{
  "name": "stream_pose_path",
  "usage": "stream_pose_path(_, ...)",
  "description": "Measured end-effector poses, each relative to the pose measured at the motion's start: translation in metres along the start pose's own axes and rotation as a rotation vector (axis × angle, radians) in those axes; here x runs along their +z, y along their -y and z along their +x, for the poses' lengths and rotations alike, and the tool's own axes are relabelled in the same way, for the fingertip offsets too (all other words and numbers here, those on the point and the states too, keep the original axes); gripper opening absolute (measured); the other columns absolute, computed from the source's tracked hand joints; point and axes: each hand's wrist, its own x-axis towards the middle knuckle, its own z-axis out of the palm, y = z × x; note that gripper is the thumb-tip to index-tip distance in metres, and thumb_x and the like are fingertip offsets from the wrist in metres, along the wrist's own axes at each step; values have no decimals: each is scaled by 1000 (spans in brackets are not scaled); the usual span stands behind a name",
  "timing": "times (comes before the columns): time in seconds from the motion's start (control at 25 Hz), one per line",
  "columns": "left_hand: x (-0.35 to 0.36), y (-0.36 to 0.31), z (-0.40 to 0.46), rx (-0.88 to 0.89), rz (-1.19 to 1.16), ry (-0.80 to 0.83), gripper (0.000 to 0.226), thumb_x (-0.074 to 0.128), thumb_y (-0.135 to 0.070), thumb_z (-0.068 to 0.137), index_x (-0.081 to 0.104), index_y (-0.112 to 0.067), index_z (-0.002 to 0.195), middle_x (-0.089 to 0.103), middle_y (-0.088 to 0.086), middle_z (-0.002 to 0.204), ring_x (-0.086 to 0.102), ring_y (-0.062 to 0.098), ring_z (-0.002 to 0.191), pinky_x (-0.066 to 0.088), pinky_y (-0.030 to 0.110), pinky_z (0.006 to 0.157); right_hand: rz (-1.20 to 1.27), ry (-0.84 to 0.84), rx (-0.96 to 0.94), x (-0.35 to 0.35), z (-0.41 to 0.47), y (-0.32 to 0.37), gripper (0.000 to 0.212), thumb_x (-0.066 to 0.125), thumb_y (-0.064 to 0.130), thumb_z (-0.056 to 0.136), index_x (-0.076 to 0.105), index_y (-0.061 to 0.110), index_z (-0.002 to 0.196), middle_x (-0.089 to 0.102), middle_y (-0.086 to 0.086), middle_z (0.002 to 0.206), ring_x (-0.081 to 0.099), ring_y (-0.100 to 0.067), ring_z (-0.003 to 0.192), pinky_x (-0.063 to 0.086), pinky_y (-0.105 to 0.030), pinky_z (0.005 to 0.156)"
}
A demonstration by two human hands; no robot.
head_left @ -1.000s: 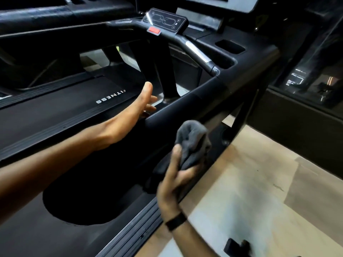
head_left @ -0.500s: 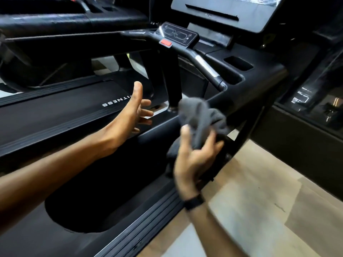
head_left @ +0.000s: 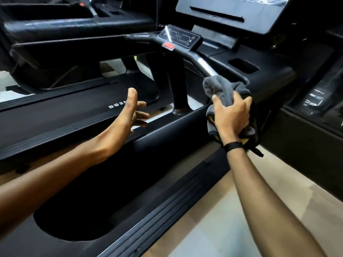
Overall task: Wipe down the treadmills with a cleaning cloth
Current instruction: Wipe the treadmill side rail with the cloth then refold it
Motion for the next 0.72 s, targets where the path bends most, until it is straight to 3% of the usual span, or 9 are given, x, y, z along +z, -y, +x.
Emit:
stream_pose_path(0.12,14,-1,4,14,47,-40,78,11,-84,84,52,-34,127,59,-8,135,57,4,114,36,39,107,58,-18,-156,2,-67,17,39,72,47,84,70,18,110,53,-14,109,60,-36,96,48,-40,76)
stream_pose_path(0.16,17,3,4,58,223,-24,70,9,-78,90,51,-31,120,56,-7,137,50,5,114,35,38,107,88,-20,-230,2,-97,22,38,71,47,83,71,19,109,53,-12,104,60,-35,93,47,-39,73)
stream_pose_path(0.28,24,2,-14,269,801,130,72,-4,-87,81,35,-36,114,52,-15,119,41,1,108,27,34,102,202,29,-395,-5,-145,23,45,67,50,82,71,19,114,52,-7,100,60,-28,88,49,-37,69)
stream_pose_path(0.36,17,3,-23,290,862,202,72,-3,-88,80,29,-41,123,52,-19,120,43,-1,109,24,28,97,204,49,-463,-7,-128,17,46,71,50,81,73,17,113,55,-10,98,62,-28,83,51,-36,65)
stream_pose_path(0.44,20,4,-19,329,1035,170,85,-1,-87,81,26,-34,141,55,-12,133,46,2,118,25,29,101,123,34,-411,-6,-89,10,43,75,52,80,74,18,106,57,-12,97,63,-32,80,51,-37,62)
stream_pose_path(0.52,25,5,-17,360,1165,135,94,0,-88,81,28,-25,145,55,-5,140,51,10,124,28,36,110,4,-1,-257,0,-35,4,43,75,55,80,73,17,101,57,-16,101,62,-38,87,50,-42,67)
stream_pose_path(0.6,26,4,-20,348,1150,133,89,0,-88,82,37,-25,135,61,-6,127,56,12,111,30,38,107,-51,19,-115,3,6,-2,44,72,56,82,70,16,100,56,-16,110,61,-39,97,49,-44,76)
stream_pose_path(0.72,23,2,-19,305,1061,155,82,-2,-86,82,41,-29,122,63,-9,110,55,9,97,30,36,103,-40,47,-77,5,7,0,39,70,53,83,67,17,99,53,-13,113,60,-39,99,47,-43,77)
